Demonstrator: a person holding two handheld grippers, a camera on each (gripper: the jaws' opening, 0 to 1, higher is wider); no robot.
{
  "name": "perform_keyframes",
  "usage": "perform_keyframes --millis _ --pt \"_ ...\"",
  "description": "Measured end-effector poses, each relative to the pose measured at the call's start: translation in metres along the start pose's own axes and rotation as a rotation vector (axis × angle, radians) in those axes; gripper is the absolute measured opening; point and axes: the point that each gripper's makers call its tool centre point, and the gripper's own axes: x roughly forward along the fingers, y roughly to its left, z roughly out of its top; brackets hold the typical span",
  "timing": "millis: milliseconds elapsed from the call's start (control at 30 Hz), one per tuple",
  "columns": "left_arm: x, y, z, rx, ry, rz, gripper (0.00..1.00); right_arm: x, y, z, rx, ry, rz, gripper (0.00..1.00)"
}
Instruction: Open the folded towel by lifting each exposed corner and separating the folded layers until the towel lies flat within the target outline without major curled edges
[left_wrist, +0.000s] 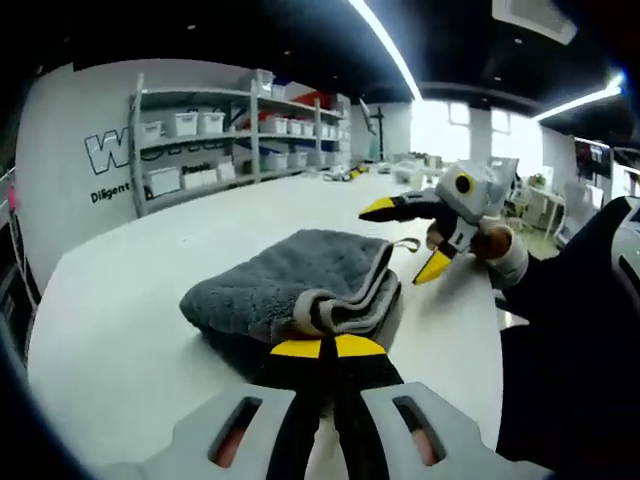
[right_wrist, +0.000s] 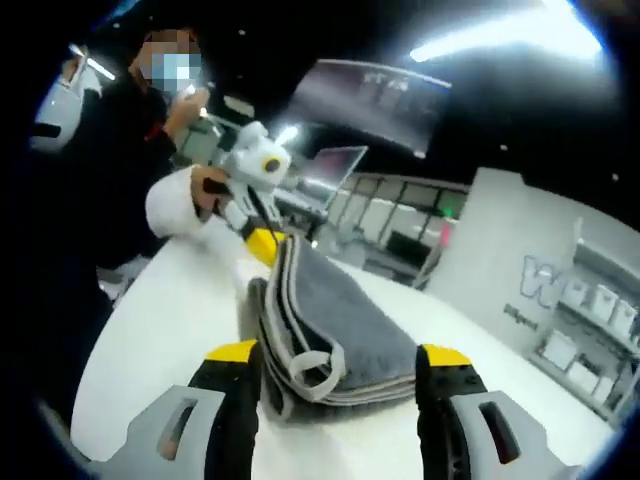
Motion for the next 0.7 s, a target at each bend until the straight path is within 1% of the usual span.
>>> perform_keyframes --millis 167,233,267,500,600,700 --pt "0.002 0.004 0.004 -0.020 -0.021 -0.006 0.01 0.004 -0.002 0.003 -0.029 -0.001 -0.019 0.60" --pt "0.002 0.006 0.006 -0.022 -0.027 -0.005 0.01 0.007 0.000 0.007 -0.031 -0.013 -0.010 0.59" --pt "0.003 0.008 0.007 -0.027 -0.030 -0.006 0.01 0.009 0.003 0.008 -0.051 -0.009 0.003 0.59" --pt "0.004 0.012 0.012 -0.042 -0.052 -0.005 0.01 0.021 0.006 0.017 -0.079 -0.014 0.000 0.58" --pt "0.004 0.013 0.014 -0.042 -0.057 -0.003 0.01 0.029 0.010 0.019 -0.105 0.012 -0.014 0.57" --pt "0.002 0.014 0.016 -0.046 -0.068 0.002 0.01 0.040 0.019 0.020 -0.156 0.041 -0.022 0.57"
